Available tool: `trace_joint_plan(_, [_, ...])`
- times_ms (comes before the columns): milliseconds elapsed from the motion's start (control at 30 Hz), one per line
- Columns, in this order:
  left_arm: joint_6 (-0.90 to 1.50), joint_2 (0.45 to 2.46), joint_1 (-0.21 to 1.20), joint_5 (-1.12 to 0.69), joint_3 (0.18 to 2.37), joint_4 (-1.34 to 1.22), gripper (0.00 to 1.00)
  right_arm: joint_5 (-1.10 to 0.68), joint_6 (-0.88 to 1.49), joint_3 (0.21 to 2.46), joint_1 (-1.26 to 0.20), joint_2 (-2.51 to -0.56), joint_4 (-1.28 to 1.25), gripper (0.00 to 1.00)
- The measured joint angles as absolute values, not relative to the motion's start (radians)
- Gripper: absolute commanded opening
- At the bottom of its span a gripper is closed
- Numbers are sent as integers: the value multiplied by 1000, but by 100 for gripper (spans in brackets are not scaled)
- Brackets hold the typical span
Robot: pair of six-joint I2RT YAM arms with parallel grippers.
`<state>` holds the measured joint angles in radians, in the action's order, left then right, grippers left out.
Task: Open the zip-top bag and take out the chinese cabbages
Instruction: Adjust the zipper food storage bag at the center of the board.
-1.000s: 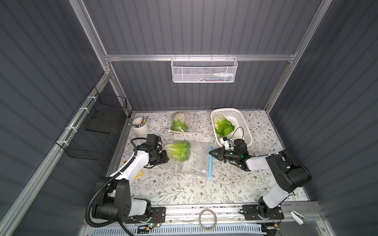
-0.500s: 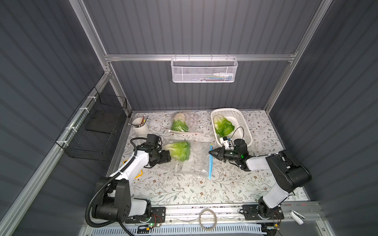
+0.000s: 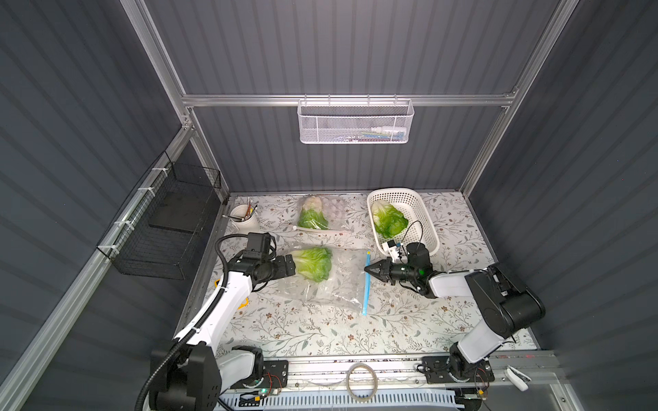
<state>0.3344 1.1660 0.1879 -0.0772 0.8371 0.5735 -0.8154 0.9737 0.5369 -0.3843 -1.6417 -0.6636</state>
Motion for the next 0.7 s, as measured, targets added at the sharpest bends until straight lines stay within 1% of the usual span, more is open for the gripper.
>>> trace_joint_plan(133, [337, 1153, 188, -74, 862, 558, 99, -815, 942, 540, -384, -1614, -628, 0])
trace_joint_plan(300, [333, 1188, 188, -68, 910, 542, 71, -816, 920, 540, -384, -1602, -605, 0])
trace_joint_plan(333, [330, 1203, 188, -62, 918, 542, 69, -816, 914, 540, -384, -1601, -602, 0])
trace_joint_plan(500, [328, 1301, 176, -35, 966, 560, 69, -816, 881, 540, -384, -1597, -567, 0])
trace_joint_plan(633, [358, 1385, 130, -66, 996, 561, 59, -817, 861, 540, -380, -1598, -550, 0])
trace_joint_plan(700, [381, 1421, 85, -118, 998, 552, 57, -817, 852, 537, -378, -1598, -548, 0])
